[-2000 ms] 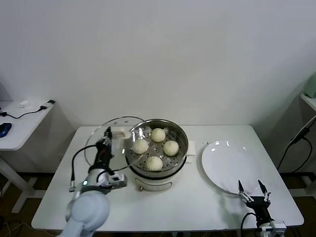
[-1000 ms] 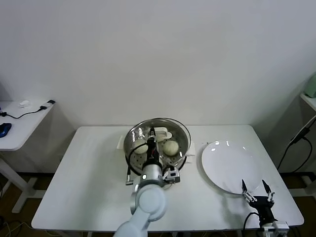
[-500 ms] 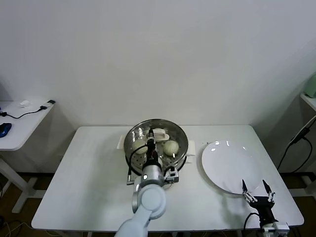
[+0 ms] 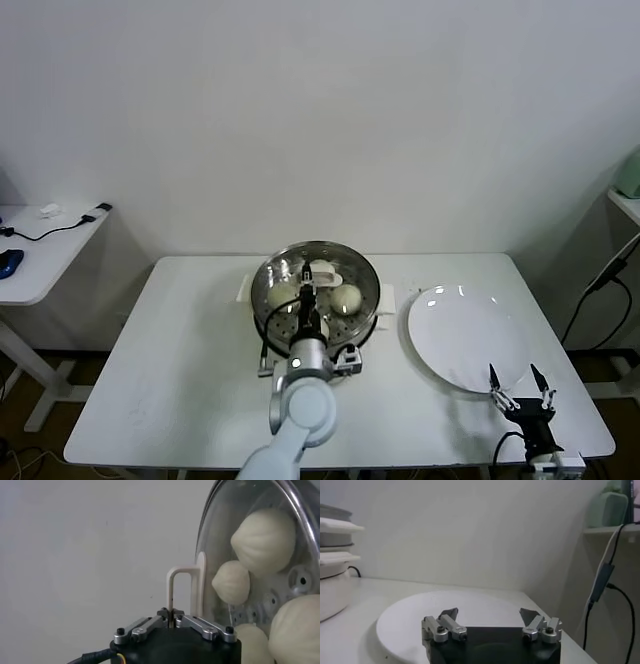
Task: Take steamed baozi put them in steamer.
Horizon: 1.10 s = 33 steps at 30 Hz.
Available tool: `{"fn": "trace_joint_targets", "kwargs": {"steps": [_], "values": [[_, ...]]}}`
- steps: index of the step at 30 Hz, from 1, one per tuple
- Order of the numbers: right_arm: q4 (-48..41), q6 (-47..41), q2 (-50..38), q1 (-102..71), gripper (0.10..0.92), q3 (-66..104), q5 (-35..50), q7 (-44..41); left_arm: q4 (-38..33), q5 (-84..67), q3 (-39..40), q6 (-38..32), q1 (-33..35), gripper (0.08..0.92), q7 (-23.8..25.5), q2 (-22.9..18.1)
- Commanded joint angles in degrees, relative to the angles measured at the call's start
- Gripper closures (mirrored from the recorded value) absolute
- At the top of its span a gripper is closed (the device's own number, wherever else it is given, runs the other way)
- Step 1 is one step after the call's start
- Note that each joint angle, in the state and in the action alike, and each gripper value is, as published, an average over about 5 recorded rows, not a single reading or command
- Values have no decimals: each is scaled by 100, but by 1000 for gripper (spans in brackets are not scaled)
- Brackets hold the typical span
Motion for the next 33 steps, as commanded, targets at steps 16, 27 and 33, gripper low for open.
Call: {"fn": "trace_joint_targets", "kwargs": {"steps": [16,27,33], "values": [[26,-56,35,52,203,-53,-29,-82,-1416,-1807,167,-300,570,430,-389,619],[-10,317,125,103,203,-170,227,-14,-2370,-7863,-1639,-2537,1546,182,-1878,791],[-16,356,173,140,203,-228,304,144,-2389,-10299,-3184,-3651,2169,177,-1691,1002]]}}
